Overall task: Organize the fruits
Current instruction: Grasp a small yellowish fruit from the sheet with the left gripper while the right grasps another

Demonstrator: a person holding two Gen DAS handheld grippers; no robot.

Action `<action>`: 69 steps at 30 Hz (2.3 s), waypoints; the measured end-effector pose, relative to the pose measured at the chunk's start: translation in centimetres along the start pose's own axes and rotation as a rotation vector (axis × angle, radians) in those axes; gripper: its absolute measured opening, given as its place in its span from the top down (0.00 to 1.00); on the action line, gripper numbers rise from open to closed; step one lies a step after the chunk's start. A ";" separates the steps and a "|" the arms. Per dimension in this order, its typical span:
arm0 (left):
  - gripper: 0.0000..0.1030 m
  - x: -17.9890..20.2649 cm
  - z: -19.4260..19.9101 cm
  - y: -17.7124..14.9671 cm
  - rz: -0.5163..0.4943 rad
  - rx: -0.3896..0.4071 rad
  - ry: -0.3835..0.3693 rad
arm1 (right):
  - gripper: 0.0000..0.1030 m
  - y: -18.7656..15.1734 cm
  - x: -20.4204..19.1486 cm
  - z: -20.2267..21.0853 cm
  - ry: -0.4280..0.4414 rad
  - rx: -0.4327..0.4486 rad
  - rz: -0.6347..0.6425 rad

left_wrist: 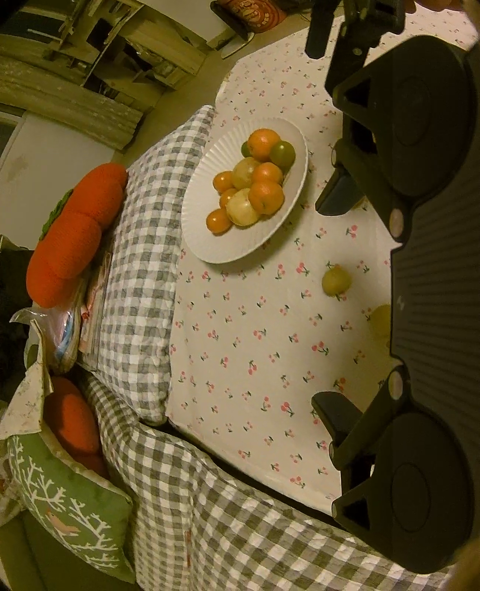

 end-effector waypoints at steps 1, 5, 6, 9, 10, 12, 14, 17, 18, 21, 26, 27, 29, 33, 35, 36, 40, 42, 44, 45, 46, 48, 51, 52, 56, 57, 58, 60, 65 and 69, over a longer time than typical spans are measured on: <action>0.11 -0.1 -0.1 0.0 0.001 -0.004 0.001 | 0.03 -0.2 0.0 -0.3 0.001 -0.009 -0.001; 0.11 -0.3 -0.8 -0.5 0.014 -0.032 -0.003 | 0.03 -0.9 -0.4 -1.3 0.001 -0.036 0.016; 0.11 -0.4 -1.0 -0.6 0.021 -0.044 -0.011 | 0.03 -0.9 -0.4 -1.4 0.003 -0.039 0.018; 0.11 -0.5 -1.8 -1.2 0.039 -0.076 -0.027 | 0.03 -1.1 -0.1 -1.9 0.005 -0.048 0.013; 0.11 -0.5 -2.1 -1.4 0.042 -0.087 -0.029 | 0.03 -1.2 0.0 -2.1 0.005 -0.051 0.012; 0.11 -0.6 -2.6 -1.8 0.041 -0.102 -0.030 | 0.03 -1.3 0.1 -2.5 0.003 -0.059 0.017; 0.11 -0.5 -2.9 -2.1 0.030 -0.112 -0.025 | 0.04 -1.5 0.0 -3.0 0.000 -0.066 0.030; 0.16 -0.3 -3.3 -2.6 -0.006 -0.125 -0.022 | 0.05 -1.7 -0.1 -3.7 -0.001 -0.079 0.049; 0.21 -0.2 -3.5 -2.8 -0.020 -0.135 -0.023 | 0.06 -1.8 -0.2 -3.8 0.000 -0.083 0.056; 0.35 0.0 -4.1 -3.5 -0.044 -0.167 -0.029 | 0.10 -2.1 -0.5 -4.5 -0.002 -0.097 0.086; 0.55 0.2 -5.2 -4.5 -0.053 -0.212 -0.033 | 0.16 -2.7 -0.8 -5.9 -0.010 -0.126 0.114; 0.61 0.2 -5.4 -4.7 -0.048 -0.220 -0.036 | 0.17 -2.8 -0.9 -6.2 -0.012 -0.130 0.120; 0.69 0.0 -5.8 -4.9 -0.032 -0.233 -0.042 | 0.19 -2.9 -0.9 -6.6 -0.017 -0.136 0.131; 0.90 -0.5 -6.2 -4.9 -0.015 -0.237 -0.030 | 0.25 -3.1 -0.9 -7.5 -0.029 -0.136 0.140; 0.90 -0.6 -6.3 -4.9 0.001 -0.241 -0.037 | 0.29 -3.1 -0.8 -8.0 -0.035 -0.135 0.142; 0.90 -0.7 -6.3 -4.9 0.001 -0.239 -0.038 | 0.32 -3.2 -0.8 -8.2 -0.037 -0.133 0.142; 0.90 -0.7 -6.2 -4.9 -0.005 -0.236 -0.035 | 0.44 -3.3 -1.0 -8.7 -0.043 -0.127 0.157; 0.90 -0.7 -6.2 -4.9 -0.005 -0.235 -0.036 | 0.55 -3.4 -1.1 -9.0 -0.039 -0.128 0.166; 0.91 -0.7 -6.2 -4.9 -0.003 -0.235 -0.037 | 0.67 -3.5 -1.2 -9.2 -0.038 -0.131 0.170; 0.91 -0.6 -6.2 -4.9 -0.001 -0.235 -0.038 | 0.74 -3.4 -1.3 -9.2 -0.036 -0.130 0.171; 0.91 -0.6 -6.2 -4.9 0.000 -0.234 -0.040 | 0.77 -3.4 -1.4 -9.1 -0.034 -0.127 0.172; 0.91 -0.5 -6.1 -4.8 0.000 -0.231 -0.045 | 0.78 -3.2 -1.6 -8.9 -0.036 -0.122 0.178; 0.91 -0.4 -6.0 -4.7 -0.004 -0.224 -0.052 | 0.78 -3.2 -1.9 -8.8 -0.025 -0.120 0.184; 0.91 -0.3 -5.9 -4.6 -0.005 -0.221 -0.054 | 0.78 -3.2 -1.9 -8.7 -0.024 -0.120 0.184; 0.91 -0.2 -5.7 -4.4 -0.005 -0.210 -0.062 | 0.78 -3.1 -2.2 -8.5 -0.016 -0.116 0.182; 0.91 -0.2 -5.6 -4.4 -0.006 -0.208 -0.062 | 0.78 -3.1 -2.3 -8.5 -0.013 -0.114 0.181; 0.91 -0.2 -5.6 -4.3 -0.007 -0.206 -0.063 | 0.78 -3.0 -2.4 -8.4 -0.009 -0.112 0.180; 0.91 -0.1 -5.6 -4.3 -0.007 -0.204 -0.066 | 0.78 -3.0 -2.5 -8.2 -0.003 -0.108 0.179; 0.91 0.1 -5.2 -4.1 -0.016 -0.184 -0.067 | 0.78 -2.7 -3.2 -7.7 0.026 -0.096 0.170; 0.91 0.3 -4.9 -3.8 -0.027 -0.167 -0.068 | 0.78 -2.5 -3.7 -7.3 0.046 -0.085 0.167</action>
Point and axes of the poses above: each gripper's, at about its wrist camera, not at the fingertips, and z roughly against the way its jaws point, x to its right, y to its top, the point moved 8 cm from there along -z, roughly the way its jaws point, and after that the axes turned 4 degrees about -z, right-handed, at the moved point
